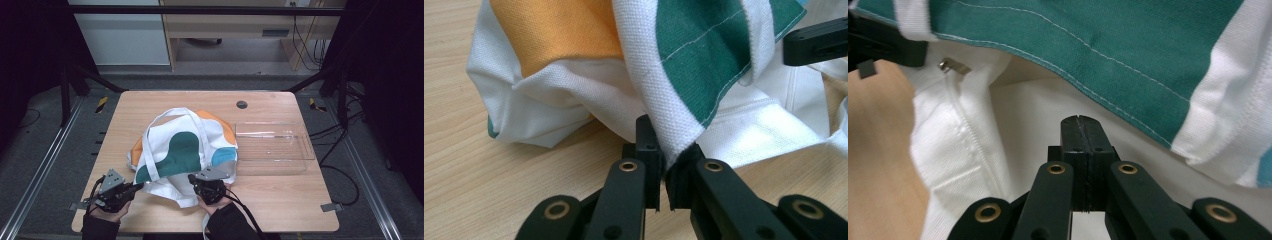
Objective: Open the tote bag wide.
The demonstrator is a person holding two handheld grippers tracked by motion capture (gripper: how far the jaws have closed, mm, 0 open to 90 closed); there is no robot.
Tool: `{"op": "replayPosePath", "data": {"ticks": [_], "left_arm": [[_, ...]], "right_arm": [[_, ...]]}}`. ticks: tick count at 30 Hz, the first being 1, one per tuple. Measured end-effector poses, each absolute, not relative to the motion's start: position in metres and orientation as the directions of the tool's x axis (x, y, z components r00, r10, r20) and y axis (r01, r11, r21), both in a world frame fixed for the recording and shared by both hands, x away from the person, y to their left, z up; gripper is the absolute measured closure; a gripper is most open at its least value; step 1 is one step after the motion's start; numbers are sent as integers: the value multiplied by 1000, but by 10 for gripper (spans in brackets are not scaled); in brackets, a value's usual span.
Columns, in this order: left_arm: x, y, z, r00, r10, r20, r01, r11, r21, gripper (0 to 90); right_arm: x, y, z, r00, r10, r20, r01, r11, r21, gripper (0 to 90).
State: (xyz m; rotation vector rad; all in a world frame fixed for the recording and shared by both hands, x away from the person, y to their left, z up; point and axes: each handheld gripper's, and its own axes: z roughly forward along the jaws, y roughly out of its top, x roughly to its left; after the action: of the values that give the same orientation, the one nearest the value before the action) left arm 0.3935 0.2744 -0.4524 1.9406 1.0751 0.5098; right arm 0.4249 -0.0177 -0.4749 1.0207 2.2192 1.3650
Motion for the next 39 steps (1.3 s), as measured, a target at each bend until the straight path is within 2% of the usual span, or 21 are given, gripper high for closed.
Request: {"op": "replayPosePath", "data": {"ticks": [9,24,39], "left_arm": [[394,273,-452,553,832,-38,493,-291,820,866],[394,272,-453,554,832,-30,495,-301,815,866],[394,271,-452,558,829,-26,486,-301,821,865]], "right_arm": [[430,-14,-474,-644,760,86,371,213,904,900],[420,-18,-430,-669,741,63,243,138,960,900],[419,-15,-415,-680,731,59,204,112,973,900]]}}
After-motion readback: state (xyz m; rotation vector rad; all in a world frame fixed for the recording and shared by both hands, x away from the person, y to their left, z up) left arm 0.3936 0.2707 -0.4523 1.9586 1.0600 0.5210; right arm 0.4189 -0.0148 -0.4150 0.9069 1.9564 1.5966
